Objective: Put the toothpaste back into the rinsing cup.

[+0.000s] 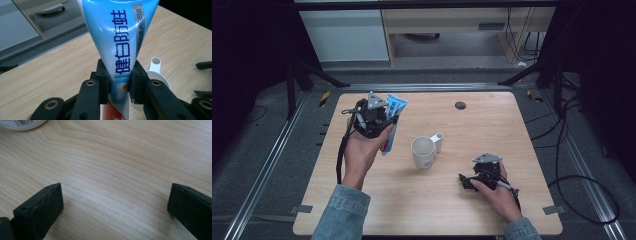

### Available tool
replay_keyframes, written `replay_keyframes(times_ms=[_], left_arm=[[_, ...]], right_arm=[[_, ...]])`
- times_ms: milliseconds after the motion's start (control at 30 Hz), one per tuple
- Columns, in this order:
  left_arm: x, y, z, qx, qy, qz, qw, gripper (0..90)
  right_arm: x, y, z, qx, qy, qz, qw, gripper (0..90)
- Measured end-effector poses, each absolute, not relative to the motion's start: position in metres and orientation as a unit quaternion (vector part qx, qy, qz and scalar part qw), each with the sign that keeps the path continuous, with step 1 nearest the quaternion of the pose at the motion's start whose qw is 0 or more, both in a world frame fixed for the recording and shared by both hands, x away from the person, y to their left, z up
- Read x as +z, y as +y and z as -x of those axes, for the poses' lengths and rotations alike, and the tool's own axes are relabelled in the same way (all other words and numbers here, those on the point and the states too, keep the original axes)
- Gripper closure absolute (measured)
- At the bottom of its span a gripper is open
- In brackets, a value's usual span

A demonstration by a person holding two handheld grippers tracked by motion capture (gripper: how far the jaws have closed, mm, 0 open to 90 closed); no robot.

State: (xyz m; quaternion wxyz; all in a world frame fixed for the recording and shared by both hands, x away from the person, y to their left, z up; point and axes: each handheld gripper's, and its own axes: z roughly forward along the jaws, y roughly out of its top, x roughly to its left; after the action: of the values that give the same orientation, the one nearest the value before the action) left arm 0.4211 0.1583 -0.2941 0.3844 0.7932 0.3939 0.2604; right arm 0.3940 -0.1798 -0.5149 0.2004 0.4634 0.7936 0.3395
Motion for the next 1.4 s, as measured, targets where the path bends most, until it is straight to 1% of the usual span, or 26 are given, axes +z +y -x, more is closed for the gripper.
replay_keyframes(times_ms=[200, 400, 533, 700, 800, 933, 1033, 1200, 1400], left_arm=[[-0.291, 0.151, -0.421, 0.263, 0.393, -0.786, 0.398, 73.0], [-0.285, 0.145, -0.417, 0.279, 0.386, -0.777, 0.412, 73.0], [-0.284, 0.136, -0.415, 0.271, 0.379, -0.784, 0.41, 73.0], [-0.285, 0.129, -0.417, 0.27, 0.377, -0.781, 0.419, 73.1], [-0.285, 0.124, -0.419, 0.276, 0.381, -0.767, 0.436, 73.2], [-0.286, 0.119, -0.42, 0.275, 0.379, -0.766, 0.441, 73.1], [-0.287, 0.114, -0.421, 0.278, 0.385, -0.756, 0.451, 73.1], [-0.29, 0.106, -0.418, 0.305, 0.381, -0.743, 0.458, 73.1], [-0.292, 0.097, -0.417, 0.301, 0.383, -0.734, 0.474, 73.1]], right_arm=[[-0.515, -0.18, -0.394, 0.338, 0.794, -0.463, 0.202, 0.6], [-0.515, -0.18, -0.394, 0.338, 0.795, -0.461, 0.202, 0.6], [-0.515, -0.18, -0.394, 0.338, 0.795, -0.462, 0.202, 0.6], [-0.515, -0.18, -0.394, 0.339, 0.794, -0.462, 0.202, 0.6], [-0.515, -0.18, -0.394, 0.339, 0.794, -0.462, 0.201, 0.6], [-0.515, -0.18, -0.394, 0.338, 0.795, -0.461, 0.203, 0.6], [-0.515, -0.18, -0.394, 0.339, 0.794, -0.463, 0.201, 0.5], [-0.515, -0.18, -0.394, 0.339, 0.794, -0.463, 0.201, 0.6], [-0.515, -0.18, -0.394, 0.339, 0.794, -0.463, 0.201, 0.6]])
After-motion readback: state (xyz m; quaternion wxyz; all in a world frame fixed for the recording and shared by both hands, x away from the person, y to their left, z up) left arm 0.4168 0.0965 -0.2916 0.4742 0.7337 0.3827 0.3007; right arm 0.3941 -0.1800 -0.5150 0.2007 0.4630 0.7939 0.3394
